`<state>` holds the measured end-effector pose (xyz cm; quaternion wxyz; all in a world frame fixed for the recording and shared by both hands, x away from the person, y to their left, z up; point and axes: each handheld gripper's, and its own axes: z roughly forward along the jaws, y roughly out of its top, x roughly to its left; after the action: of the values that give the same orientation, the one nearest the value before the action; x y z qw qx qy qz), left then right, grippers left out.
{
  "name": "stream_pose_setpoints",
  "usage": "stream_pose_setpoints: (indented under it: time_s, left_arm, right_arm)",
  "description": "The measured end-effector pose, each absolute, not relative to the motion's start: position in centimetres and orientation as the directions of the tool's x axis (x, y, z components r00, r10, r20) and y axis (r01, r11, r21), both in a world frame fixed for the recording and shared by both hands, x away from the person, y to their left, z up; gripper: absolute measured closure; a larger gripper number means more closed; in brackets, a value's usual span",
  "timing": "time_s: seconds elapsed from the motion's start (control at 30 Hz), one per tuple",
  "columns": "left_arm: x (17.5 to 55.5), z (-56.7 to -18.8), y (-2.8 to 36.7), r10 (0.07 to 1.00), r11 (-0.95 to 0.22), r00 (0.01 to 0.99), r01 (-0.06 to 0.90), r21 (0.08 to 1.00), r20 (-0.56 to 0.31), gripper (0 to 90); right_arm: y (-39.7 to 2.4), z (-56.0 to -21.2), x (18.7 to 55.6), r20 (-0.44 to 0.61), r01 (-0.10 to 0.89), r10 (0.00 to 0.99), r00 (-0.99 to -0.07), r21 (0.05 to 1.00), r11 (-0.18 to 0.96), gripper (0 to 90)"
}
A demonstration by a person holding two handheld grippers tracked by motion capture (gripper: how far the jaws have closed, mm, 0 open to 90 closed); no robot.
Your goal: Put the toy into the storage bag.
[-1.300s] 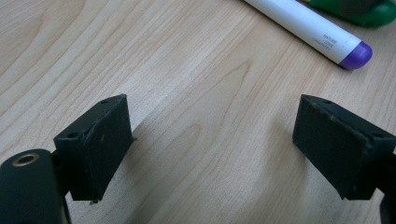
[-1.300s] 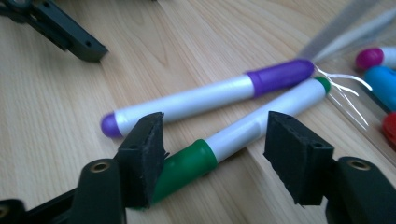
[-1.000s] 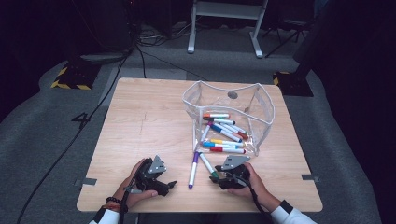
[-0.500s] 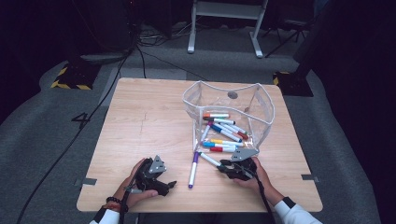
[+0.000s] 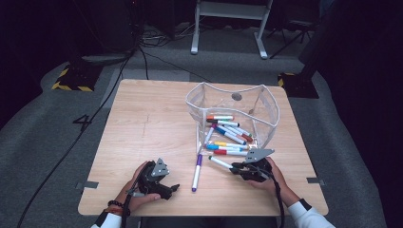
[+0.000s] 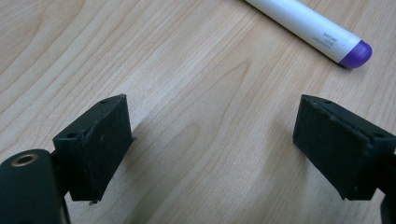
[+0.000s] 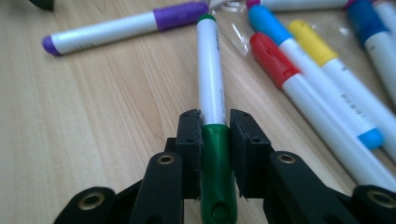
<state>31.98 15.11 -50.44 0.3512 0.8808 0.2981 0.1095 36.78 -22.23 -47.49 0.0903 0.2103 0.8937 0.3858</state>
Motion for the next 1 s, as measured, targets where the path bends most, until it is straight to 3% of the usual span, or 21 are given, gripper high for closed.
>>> stream_pose_setpoints:
  time_s: [0.23, 0.53, 0.77, 1.0]
  left_arm:
    - [32.0, -50.4, 15.1, 0.602, -0.576, 0.798, 0.448, 0.684, -0.016, 11.8]
    - [32.0, -50.4, 15.1, 0.603, -0.575, 0.798, 0.449, 0.684, -0.017, 11.8]
    - [32.0, -50.4, 15.1, 0.602, -0.575, 0.798, 0.448, 0.684, -0.017, 11.8]
    - [32.0, -50.4, 15.1, 0.602, -0.575, 0.798, 0.449, 0.684, -0.017, 11.8]
  right_arm:
    - [-23.2, -43.4, 35.1, -0.024, 0.219, 0.375, -0.927, 0.776, 0.592, 75.1]
    - [-24.7, -35.9, 34.7, -0.116, 0.116, 0.355, -0.928, 0.813, 0.57, 75.0]
    - [-25.3, -30.7, 36.2, -0.172, 0.069, 0.381, -0.908, 0.838, 0.542, 75.1]
    - [-25.3, -27.9, 38.7, -0.174, 0.082, 0.418, -0.891, 0.846, 0.527, 75.0]
